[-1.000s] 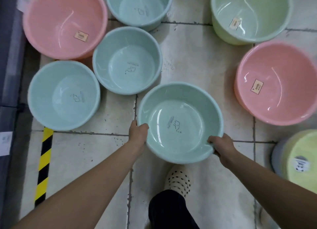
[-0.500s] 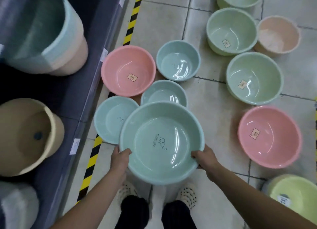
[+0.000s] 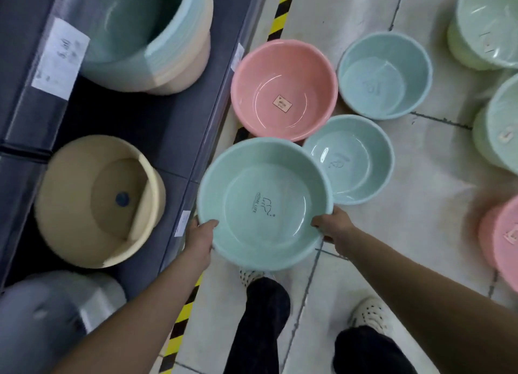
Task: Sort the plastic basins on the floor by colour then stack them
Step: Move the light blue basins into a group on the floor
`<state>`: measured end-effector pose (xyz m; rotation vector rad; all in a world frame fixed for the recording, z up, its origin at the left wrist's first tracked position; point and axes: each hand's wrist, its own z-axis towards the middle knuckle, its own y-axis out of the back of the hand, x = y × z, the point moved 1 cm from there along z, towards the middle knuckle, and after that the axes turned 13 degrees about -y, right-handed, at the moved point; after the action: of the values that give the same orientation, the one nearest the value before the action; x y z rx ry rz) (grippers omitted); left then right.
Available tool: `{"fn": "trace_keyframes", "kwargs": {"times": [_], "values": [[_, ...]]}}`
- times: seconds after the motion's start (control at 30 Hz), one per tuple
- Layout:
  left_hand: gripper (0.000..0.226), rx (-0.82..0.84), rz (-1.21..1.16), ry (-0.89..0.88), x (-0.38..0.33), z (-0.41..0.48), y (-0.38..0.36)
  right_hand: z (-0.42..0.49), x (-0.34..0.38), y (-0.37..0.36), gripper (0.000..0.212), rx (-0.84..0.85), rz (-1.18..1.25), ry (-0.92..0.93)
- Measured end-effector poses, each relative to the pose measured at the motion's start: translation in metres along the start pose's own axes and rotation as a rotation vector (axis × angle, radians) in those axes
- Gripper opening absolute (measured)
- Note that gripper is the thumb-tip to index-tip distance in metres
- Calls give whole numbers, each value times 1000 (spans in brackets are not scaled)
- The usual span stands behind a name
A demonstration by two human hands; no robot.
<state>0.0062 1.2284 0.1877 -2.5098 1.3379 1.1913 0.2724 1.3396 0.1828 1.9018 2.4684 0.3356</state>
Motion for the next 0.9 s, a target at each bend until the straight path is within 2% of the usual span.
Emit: {"fn": "trace_keyframes", "kwargs": {"times": [0.1,0.2,0.27,0.33,0.53,0.67,0.77,0.9], "values": [[30,23,160,-14,17,37,0,36,12,-19,49,-3,47,-45],[29,1,342,-122,32,74,-14,78,17,-32,52,-11,28,-57],[37,-30,322,-160,43,98,-25,106,15,-43,51,-9,0,-33],[34,-77,299,-144,55,116,-39,133,10,-50,52,-26,10,40],[34,-152,220,-88,108,167,-57,193,-5,-66,71,-73,-112,237],[34,-121,156,-100,134,184,-60,220,-18,-73,72,-94,-102,226],[38,-71,148,-34,139,196,-58,229,-19,-76,65,-100,-119,218],[60,4,97,59,133,199,-45,219,-15,-72,66,-62,-124,196]]}}
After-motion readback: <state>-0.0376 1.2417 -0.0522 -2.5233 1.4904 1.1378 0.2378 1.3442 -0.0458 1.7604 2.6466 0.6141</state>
